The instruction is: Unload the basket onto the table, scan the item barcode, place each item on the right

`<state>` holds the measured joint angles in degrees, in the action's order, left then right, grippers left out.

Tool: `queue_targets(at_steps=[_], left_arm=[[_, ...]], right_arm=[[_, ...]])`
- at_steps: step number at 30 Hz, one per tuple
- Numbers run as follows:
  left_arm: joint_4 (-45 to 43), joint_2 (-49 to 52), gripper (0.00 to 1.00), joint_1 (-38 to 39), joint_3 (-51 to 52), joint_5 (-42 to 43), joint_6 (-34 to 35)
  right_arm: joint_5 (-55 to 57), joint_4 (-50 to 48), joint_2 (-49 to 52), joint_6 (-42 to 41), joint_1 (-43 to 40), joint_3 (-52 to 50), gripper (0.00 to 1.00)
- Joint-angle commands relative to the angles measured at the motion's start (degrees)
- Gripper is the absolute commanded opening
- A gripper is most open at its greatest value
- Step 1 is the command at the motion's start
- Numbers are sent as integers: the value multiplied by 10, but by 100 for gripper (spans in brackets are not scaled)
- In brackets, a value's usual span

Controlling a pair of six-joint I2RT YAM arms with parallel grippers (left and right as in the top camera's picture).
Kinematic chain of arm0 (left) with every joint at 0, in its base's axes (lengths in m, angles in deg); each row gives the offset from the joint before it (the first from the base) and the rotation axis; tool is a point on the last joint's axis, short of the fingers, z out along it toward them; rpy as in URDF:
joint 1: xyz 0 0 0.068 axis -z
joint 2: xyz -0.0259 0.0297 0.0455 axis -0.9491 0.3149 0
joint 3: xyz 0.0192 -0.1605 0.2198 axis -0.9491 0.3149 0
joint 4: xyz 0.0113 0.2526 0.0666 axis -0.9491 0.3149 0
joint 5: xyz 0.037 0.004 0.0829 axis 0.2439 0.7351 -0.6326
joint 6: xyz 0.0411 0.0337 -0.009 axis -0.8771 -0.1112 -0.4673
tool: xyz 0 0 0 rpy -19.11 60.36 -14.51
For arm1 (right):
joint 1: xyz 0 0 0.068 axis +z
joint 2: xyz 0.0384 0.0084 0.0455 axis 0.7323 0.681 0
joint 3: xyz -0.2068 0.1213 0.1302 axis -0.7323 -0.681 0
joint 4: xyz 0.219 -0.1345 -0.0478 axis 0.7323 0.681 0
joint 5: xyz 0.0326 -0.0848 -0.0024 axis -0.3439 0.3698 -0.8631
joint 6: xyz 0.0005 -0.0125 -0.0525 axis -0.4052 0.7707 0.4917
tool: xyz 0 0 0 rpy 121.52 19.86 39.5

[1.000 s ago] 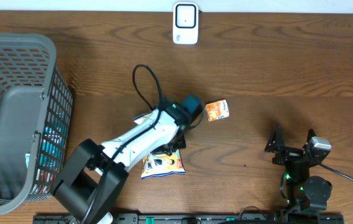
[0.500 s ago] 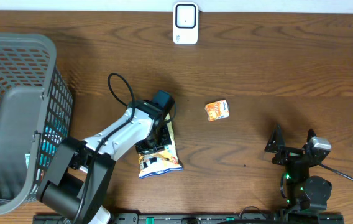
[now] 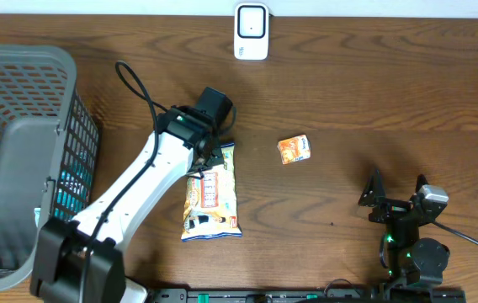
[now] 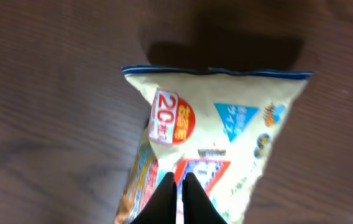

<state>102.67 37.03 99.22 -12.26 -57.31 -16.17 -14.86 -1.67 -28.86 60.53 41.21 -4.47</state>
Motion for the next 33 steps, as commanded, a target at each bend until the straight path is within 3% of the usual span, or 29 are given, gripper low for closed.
queue_targets(at_steps=[1, 8, 14, 19, 25, 26, 30, 33], left_arm=[[-22, 60, 7, -3, 27, 23, -5], [-84, 175, 7, -3, 27, 104, -29], [-86, 223, 7, -3, 27, 106, -37], [-40, 177, 7, -3, -12, 64, -64], [-10, 52, 8, -3, -65, -22, -79], [-10, 31, 14, -3, -69, -31, -79], [-10, -50, 78, -11, -86, -61, -112], [-10, -116, 92, -31, -102, -90, -128]], right_arm=[[1, 2, -3, -6, 3, -1, 99], [0, 2, -3, -6, 3, -1, 99], [0, 2, -3, -6, 3, -1, 99], [1, 2, -3, -6, 3, -1, 99], [0, 2, -3, -6, 3, -1, 99], [1, 2, -3, -6, 3, -1, 99], [1, 2, -3, -6, 3, -1, 99], [0, 2, -3, -6, 3, -1, 99]])
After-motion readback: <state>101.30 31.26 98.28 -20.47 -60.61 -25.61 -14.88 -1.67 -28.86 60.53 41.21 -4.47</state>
